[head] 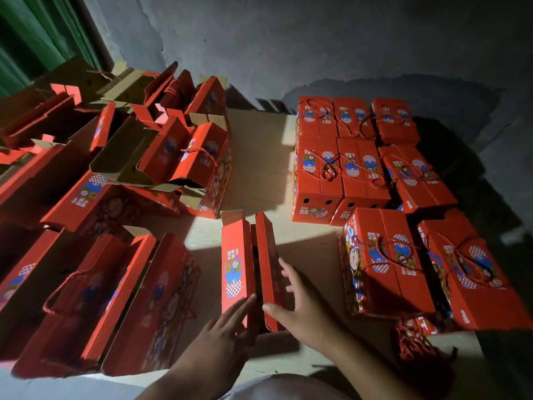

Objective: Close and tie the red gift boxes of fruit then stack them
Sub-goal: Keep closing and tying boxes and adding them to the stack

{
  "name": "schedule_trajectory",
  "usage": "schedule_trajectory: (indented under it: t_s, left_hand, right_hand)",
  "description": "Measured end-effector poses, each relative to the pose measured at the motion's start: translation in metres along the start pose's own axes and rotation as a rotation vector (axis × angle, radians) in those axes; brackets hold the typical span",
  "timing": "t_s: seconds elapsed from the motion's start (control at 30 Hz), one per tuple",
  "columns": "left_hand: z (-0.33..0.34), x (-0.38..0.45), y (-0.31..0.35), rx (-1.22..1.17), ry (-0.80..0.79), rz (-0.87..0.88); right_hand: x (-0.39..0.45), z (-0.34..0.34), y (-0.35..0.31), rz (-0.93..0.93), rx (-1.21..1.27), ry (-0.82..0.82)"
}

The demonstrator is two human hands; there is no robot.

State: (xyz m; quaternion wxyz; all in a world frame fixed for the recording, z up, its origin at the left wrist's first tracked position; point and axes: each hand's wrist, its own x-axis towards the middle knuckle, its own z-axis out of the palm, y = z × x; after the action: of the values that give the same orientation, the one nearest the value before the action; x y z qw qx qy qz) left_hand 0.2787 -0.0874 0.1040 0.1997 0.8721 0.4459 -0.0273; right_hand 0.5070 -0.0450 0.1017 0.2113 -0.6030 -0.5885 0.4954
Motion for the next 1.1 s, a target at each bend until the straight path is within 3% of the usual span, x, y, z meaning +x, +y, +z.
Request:
schedule_trajectory:
  t_s: [0.07, 0.13, 0.33, 0.6, 0.8, 0.97, 1.1]
  left_hand:
    - [-0.01, 0.015, 0.003, 0.138, 0.034, 0.045]
    - [-0.017, 0.021, 0.001, 0.13, -0.019, 0.013]
    - [-0.017, 0.028, -0.014, 0.165, 0.091, 0.017]
    - [-0.009, 0.0, -0.032, 0.049, 0.186, -0.213]
    - [0.004, -0.016, -0.046, -0.06, 0.317, -0.409]
    - [0.021, -0.014, -0.048, -0.097, 0.338, -0.58]
    - [0.027, -0.009, -0.04, -0.214, 0.386, -0.58]
  right_hand:
    - [0.001, -0.003, 0.003, -0.044, -0.108, 0.071]
    - [0.0, -0.009, 0.008, -0.076, -0.183, 0.096]
    - [-0.003, -0.009, 0.018, -0.289, -0.34, -0.119]
    - [-0.013, -0.02, 0.033, -0.229, -0.488, -0.022]
    - [-0.028, -0.023, 0.057, -0.085, -0.464, -0.055]
    - [-0.031, -0.009, 0.058, -0.04, -0.444, 0.109]
    - [-0.029, 0.006, 0.054, -0.058, -0.516, 0.27]
